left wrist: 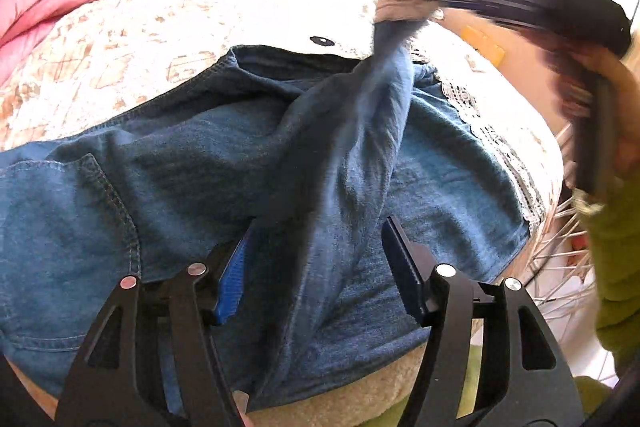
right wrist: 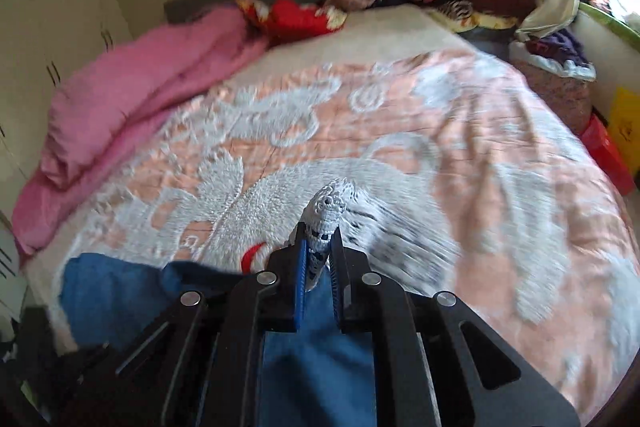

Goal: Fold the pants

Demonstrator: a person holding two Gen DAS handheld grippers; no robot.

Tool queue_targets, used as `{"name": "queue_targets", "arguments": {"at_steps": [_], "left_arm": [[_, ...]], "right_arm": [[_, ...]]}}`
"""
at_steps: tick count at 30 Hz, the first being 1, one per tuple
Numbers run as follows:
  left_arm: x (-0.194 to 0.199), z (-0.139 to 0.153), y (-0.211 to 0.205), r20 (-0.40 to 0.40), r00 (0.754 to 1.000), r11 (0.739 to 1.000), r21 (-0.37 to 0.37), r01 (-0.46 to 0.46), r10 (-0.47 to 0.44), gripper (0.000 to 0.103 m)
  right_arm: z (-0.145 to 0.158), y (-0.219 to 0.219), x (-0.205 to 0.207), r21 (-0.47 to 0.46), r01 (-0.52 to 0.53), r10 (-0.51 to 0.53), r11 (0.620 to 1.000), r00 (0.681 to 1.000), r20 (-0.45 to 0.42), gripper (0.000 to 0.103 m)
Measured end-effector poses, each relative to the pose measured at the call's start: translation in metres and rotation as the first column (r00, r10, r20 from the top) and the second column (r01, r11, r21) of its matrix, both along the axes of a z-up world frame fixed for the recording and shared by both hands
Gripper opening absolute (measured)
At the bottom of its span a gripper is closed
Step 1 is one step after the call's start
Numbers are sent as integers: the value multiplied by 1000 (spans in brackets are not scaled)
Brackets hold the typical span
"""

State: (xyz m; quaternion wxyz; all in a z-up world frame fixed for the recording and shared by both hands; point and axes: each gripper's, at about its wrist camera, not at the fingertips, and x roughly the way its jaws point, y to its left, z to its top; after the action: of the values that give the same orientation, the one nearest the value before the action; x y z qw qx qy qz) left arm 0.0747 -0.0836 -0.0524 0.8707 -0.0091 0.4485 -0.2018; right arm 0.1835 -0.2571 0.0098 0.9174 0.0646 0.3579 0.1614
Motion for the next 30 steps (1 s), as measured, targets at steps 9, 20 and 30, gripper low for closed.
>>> {"name": "queue_targets", "arguments": {"at_steps": [9, 20, 30], "left_arm": [[-6, 14, 8, 60, 997, 999, 24, 46, -47, 1], [-28, 16, -1, 63, 988, 981, 141, 133, -143, 1], [-24, -6, -11, -25, 984, 965, 196, 177, -176, 6]], "right_arm": [[-9, -74, -97, 96, 69, -59, 993, 993, -102, 10], [-77, -87, -155, 145, 124, -81, 982, 958, -276, 10], [-100, -99, -164, 152, 178, -126, 972, 944, -304, 9]]}}
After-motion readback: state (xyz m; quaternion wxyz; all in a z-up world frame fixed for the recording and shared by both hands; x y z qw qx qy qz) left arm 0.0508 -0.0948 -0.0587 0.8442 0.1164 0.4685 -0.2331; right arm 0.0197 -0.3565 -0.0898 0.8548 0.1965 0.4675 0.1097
